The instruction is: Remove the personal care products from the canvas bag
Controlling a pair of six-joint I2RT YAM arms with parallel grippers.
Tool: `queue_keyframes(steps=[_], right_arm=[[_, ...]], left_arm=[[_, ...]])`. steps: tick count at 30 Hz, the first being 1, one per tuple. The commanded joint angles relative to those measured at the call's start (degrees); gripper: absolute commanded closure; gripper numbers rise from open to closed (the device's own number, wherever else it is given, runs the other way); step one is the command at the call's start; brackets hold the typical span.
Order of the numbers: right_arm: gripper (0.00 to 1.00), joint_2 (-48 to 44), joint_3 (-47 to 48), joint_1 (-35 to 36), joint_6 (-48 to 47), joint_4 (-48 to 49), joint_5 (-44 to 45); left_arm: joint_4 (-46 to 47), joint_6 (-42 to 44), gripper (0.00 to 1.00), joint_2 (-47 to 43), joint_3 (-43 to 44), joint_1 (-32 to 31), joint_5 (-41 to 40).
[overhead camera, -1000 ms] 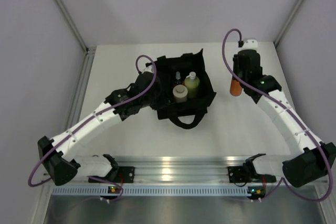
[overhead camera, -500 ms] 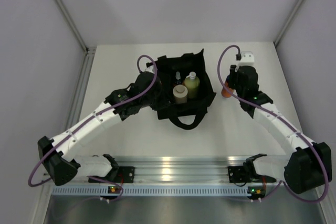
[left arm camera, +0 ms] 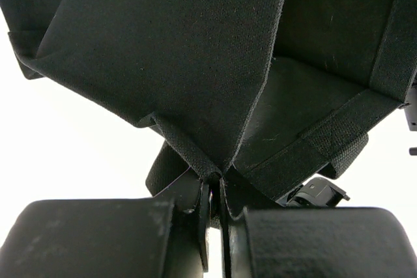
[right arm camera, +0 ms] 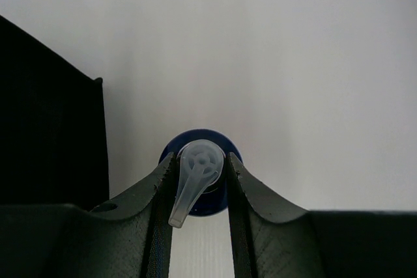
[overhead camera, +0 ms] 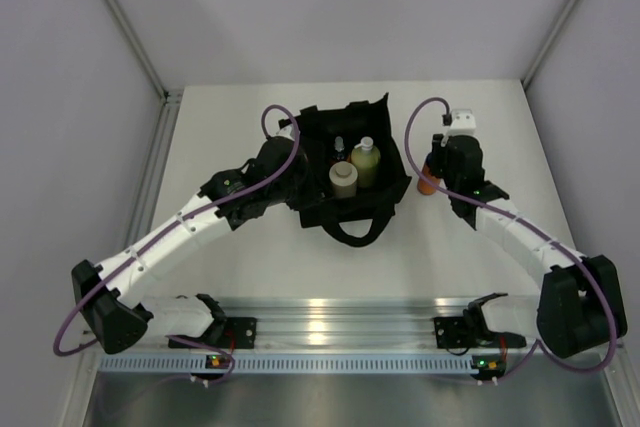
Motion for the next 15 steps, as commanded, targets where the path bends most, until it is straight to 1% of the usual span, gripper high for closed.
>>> queue_keyframes(steps=[1,8,9,11,12,14,15], right_arm=[[1.00,-0.78,0.79,-1.19,0.41,9.97,-0.99],[1.00,-0.78,-0.88,-1.19,3.31,9.44,-0.64],[0.97,-0.87,-0.88,-1.19,3.40,9.35,-0.47],[0.87,-0.96,-0.79,-1.19,3.40,8.48,-0.12],[0.75,-1.04,-0.53,-1.19,3.49,8.13,0.06],[0.68,-1.39,-0.53,-1.19,3.40,7.77,0.06],[0.55,-1.31,-0.18,-1.19,3.32,6.99,0.06]], left_arm=[[0.31,0.26,1.00,-2.93,1.13,-0.43,4.15],[0.31,0.17,1.00,-2.93,1.22,-0.43,4.24],[0.31,0.17,1.00,-2.93,1.31,-0.52,4.24],[0.31,0.17,1.00,-2.84,1.31,-0.43,4.15],[0.23,0.17,1.00,-2.93,1.31,-0.43,4.24],[0.40,0.17,1.00,-2.93,1.31,-0.43,4.15],[0.31,0.17,1.00,-2.84,1.31,-0.43,4.15]])
